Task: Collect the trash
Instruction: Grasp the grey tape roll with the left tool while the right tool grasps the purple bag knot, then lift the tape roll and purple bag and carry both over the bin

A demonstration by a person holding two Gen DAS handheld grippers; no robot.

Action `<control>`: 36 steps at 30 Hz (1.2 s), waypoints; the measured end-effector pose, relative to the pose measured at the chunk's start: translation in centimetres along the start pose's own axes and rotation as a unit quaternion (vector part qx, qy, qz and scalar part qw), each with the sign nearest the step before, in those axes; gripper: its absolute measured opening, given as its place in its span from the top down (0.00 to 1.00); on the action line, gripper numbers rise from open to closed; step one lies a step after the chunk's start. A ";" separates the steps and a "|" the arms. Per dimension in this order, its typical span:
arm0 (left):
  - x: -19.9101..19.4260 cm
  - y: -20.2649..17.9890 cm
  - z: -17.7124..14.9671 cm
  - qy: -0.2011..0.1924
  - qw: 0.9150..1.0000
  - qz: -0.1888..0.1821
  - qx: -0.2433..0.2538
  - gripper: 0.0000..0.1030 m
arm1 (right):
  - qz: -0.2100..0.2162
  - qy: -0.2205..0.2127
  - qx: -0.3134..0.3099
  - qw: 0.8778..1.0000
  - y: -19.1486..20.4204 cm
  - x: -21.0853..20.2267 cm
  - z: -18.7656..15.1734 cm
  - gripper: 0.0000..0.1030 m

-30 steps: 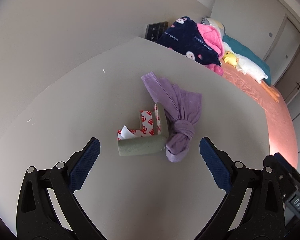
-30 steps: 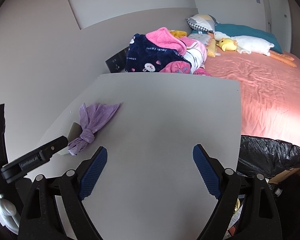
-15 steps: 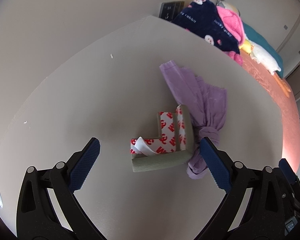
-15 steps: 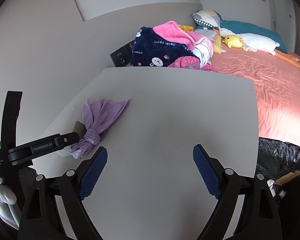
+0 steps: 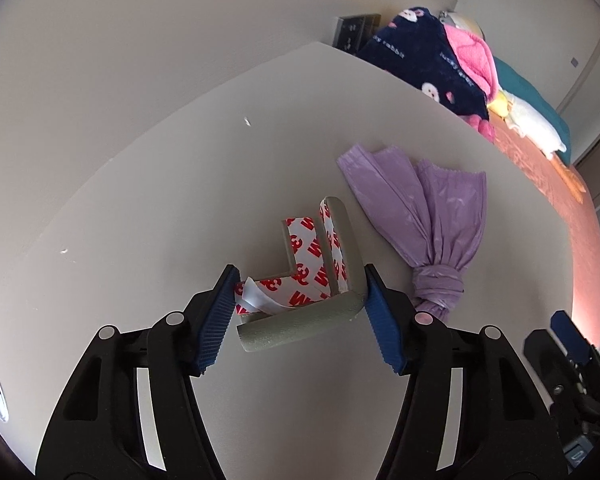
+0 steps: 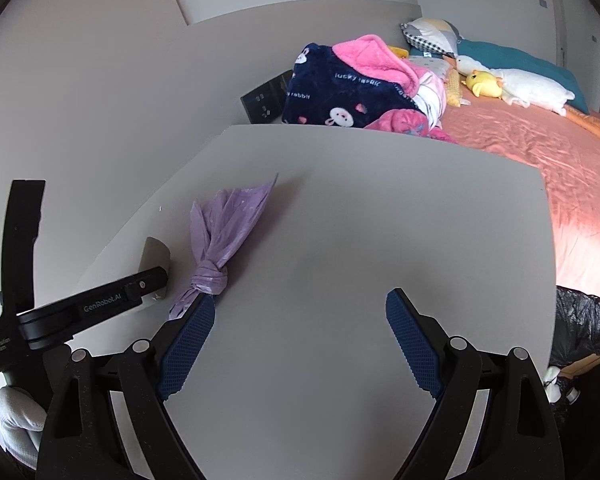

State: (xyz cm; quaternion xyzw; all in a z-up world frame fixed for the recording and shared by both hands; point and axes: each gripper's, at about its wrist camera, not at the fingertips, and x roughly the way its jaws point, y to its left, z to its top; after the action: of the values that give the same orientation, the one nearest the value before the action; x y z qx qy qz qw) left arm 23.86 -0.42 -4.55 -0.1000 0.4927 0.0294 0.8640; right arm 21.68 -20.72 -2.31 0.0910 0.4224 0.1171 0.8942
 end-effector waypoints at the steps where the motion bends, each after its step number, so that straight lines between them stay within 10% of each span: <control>1: -0.2 0.3 0.1 -0.003 1.000 0.000 -0.004 0.41 | 0.001 0.002 -0.001 1.000 0.2 0.2 0.0 0.15; 14: -2.0 4.1 1.1 -0.023 0.998 0.025 -0.049 0.41 | 0.002 0.015 -0.036 0.999 4.7 3.6 0.7 0.17; 19: -2.0 5.1 1.2 -0.020 0.998 0.026 -0.062 0.41 | -0.011 0.039 -0.066 0.997 6.2 5.4 1.1 0.31; 24: -2.1 5.2 1.1 -0.019 0.998 0.026 -0.057 0.41 | -0.021 0.051 -0.109 0.992 7.1 5.7 0.7 0.72; 36: -2.3 2.6 0.6 -0.021 0.999 0.017 -0.025 0.41 | -0.003 0.055 -0.110 0.992 6.0 3.9 0.3 0.77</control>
State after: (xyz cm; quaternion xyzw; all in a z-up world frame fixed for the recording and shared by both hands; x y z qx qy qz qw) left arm 22.82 2.36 -2.66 -0.1127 0.4754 0.0589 0.8705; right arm 23.57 -13.91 -3.44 -0.0159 0.4557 0.1653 0.8745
